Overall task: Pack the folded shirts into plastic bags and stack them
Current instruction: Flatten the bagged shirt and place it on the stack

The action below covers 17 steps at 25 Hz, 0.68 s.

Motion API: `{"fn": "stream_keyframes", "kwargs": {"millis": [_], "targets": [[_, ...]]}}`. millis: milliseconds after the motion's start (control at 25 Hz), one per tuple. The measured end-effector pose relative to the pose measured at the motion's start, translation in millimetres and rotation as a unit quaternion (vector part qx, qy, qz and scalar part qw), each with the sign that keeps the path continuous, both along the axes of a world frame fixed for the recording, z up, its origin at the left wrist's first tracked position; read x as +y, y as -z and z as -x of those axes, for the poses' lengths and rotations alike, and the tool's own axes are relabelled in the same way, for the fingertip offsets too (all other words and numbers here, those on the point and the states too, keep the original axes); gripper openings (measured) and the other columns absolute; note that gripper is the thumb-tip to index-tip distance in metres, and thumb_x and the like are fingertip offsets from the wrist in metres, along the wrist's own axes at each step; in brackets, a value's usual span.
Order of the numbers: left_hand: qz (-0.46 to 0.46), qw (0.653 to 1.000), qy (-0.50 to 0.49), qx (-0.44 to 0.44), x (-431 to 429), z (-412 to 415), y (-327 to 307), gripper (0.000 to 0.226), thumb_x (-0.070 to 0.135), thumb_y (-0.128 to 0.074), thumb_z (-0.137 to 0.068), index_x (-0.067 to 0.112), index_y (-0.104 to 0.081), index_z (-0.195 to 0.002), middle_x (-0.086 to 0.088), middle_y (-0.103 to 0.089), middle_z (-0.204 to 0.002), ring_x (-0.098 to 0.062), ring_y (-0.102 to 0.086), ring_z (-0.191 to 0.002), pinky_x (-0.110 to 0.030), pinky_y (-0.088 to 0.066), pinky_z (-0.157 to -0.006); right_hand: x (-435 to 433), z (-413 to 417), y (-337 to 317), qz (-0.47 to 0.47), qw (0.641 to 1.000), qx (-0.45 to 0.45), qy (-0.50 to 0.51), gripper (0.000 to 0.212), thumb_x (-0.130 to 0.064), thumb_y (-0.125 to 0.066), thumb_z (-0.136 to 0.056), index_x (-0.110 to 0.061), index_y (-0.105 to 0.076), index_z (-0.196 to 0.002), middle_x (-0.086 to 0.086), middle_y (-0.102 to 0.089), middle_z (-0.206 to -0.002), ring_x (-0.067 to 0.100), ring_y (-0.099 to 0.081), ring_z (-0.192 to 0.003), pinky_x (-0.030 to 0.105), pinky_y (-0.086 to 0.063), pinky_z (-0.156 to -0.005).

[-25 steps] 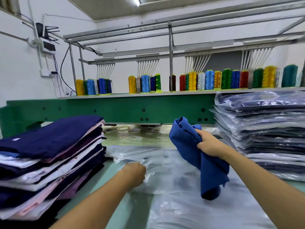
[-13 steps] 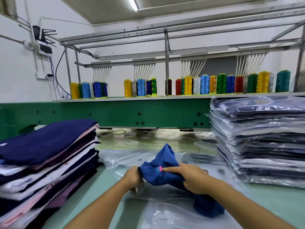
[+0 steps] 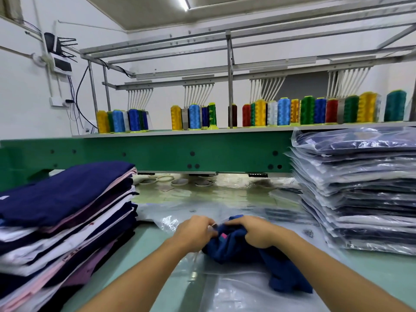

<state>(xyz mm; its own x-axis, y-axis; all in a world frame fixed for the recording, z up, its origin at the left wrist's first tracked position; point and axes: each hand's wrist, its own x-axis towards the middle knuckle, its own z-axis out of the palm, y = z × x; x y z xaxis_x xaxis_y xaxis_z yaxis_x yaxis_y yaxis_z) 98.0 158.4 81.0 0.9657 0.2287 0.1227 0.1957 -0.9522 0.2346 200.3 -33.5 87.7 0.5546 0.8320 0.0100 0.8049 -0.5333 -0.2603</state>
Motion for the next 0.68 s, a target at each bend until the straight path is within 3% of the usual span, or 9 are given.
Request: {"fn": "stream_keyframes", "kwargs": {"millis": [120, 200, 320, 400, 520, 680], "targets": [[-0.064, 0.991, -0.035, 0.110, 8.4, 3.5, -0.3, 0.059, 0.026, -0.060, -0.085, 0.040, -0.048, -0.142, 0.001, -0.059, -0.135, -0.026, -0.057, -0.122, -0.035, -0.048, -0.089, 0.2, -0.9, -4.6, 0.020, 1.000, -0.007, 0.008, 0.062, -0.013, -0.054, -0.093, -0.046, -0.046, -0.145, -0.006, -0.049, -0.151, 0.024, -0.050, -0.131, 0.037, -0.044, -0.107], [-0.051, 0.984, -0.053, 0.160, 12.0, 2.8, 3.1, 0.072, 0.020, -0.058, -0.084, 0.035, -0.036, -0.151, 0.000, -0.052, -0.144, -0.026, -0.053, -0.128, -0.038, -0.047, -0.096, -16.1, 2.9, -2.5, 0.058, 0.998, -0.014, 0.013, 0.071, -0.022, -0.059, -0.085, -0.054, -0.040, -0.145, -0.003, -0.052, -0.145, 0.025, -0.053, -0.125, 0.036, -0.045, -0.104], [-0.020, 0.992, -0.053, 0.117, 7.7, -4.3, 10.8, 0.058, 0.026, -0.053, -0.090, 0.031, -0.044, -0.147, -0.004, -0.046, -0.145, -0.029, -0.050, -0.130, -0.041, -0.045, -0.102, -44.9, 6.0, 4.3, 0.105, 0.993, -0.020, 0.039, 0.075, -0.047, -0.059, -0.082, -0.070, -0.020, -0.142, -0.002, -0.052, -0.136, 0.025, -0.053, -0.120, 0.040, -0.044, -0.100], [-0.026, 0.998, -0.045, 0.046, -3.6, -13.3, 17.5, 0.039, 0.036, -0.049, -0.098, 0.030, -0.056, -0.136, -0.004, -0.049, -0.137, -0.030, -0.053, -0.125, -0.042, -0.046, -0.100, -53.7, 9.4, 13.5, 0.138, 0.987, -0.064, 0.046, 0.072, -0.046, -0.051, -0.087, -0.069, -0.014, -0.143, 0.002, -0.054, -0.135, 0.028, -0.054, -0.120, 0.041, -0.044, -0.098], [-0.078, 0.996, -0.033, -0.022, -23.6, -28.4, 23.6, 0.028, 0.037, -0.041, -0.105, 0.026, -0.063, -0.119, -0.004, -0.056, -0.123, -0.033, -0.060, -0.113, -0.041, -0.048, -0.088, -45.4, 16.5, 23.0, 0.135, 0.987, -0.071, 0.041, 0.061, -0.032, -0.045, -0.093, -0.055, -0.030, -0.147, 0.003, -0.057, -0.138, 0.029, -0.054, -0.121, 0.043, -0.044, -0.097], [-0.106, 0.991, 0.011, -0.087, -30.3, -39.6, 11.0, 0.026, 0.037, -0.039, -0.106, 0.024, -0.062, -0.100, -0.005, -0.062, -0.107, -0.034, -0.064, -0.100, -0.035, -0.040, -0.071, -13.3, 6.1, 8.2, 0.029, 0.999, 0.015, 0.035, 0.044, -0.018, -0.044, -0.092, -0.034, -0.060, -0.129, 0.003, -0.065, -0.127, 0.027, -0.059, -0.111, 0.039, -0.048, -0.094]]}}
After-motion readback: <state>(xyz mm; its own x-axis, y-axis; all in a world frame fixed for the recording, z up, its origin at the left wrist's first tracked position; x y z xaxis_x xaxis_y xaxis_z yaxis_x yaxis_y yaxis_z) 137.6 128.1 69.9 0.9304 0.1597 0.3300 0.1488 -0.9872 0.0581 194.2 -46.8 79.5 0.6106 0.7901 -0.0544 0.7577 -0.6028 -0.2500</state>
